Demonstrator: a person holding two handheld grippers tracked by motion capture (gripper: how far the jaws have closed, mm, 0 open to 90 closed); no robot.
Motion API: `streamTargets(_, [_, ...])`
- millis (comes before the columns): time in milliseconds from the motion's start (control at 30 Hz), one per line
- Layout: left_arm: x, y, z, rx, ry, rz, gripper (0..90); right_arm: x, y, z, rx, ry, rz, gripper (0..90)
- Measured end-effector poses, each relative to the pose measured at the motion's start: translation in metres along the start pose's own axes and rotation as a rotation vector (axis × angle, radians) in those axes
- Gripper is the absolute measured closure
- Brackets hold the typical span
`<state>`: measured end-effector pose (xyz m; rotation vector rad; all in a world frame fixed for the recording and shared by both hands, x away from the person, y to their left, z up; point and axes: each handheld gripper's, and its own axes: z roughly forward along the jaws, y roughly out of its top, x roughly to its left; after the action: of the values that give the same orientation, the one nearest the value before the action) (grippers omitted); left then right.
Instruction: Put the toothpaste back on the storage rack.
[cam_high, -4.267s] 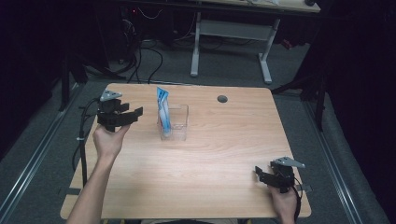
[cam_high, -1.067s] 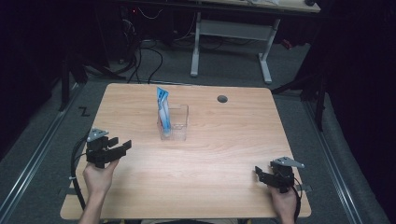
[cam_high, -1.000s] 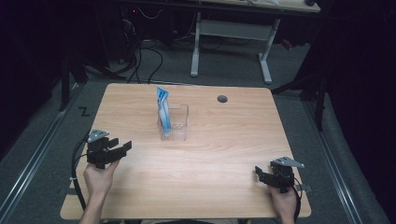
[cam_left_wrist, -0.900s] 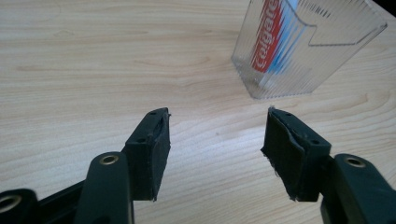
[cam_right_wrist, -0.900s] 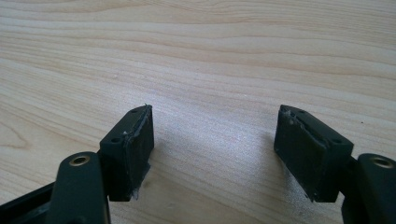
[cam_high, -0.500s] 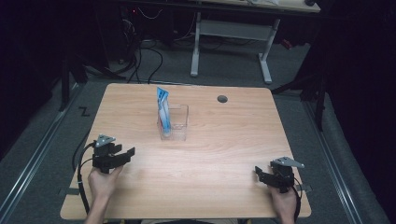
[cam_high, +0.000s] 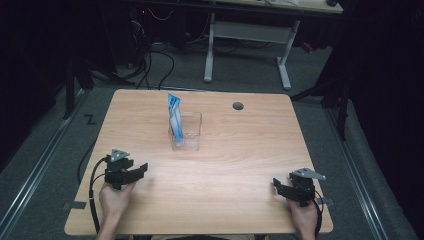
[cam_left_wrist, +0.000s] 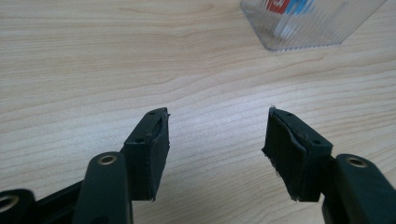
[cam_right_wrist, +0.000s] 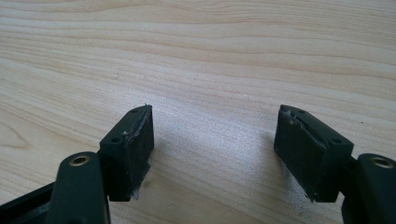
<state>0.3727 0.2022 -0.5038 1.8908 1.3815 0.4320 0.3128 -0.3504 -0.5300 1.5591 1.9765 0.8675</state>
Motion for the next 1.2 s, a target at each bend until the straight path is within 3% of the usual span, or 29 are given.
streamTargets(567, [-0.008,-0.012,0.015,0.018,0.066,0.051,40.2,0.000,0.000,0.000,0.000,0.001,0.000,28.6])
streamTargets(1200, [-0.011,-0.020,0.021,0.038,0.102,0.084,39.0,0.000,0.000,0.000,0.000,0.000,0.000,28.6])
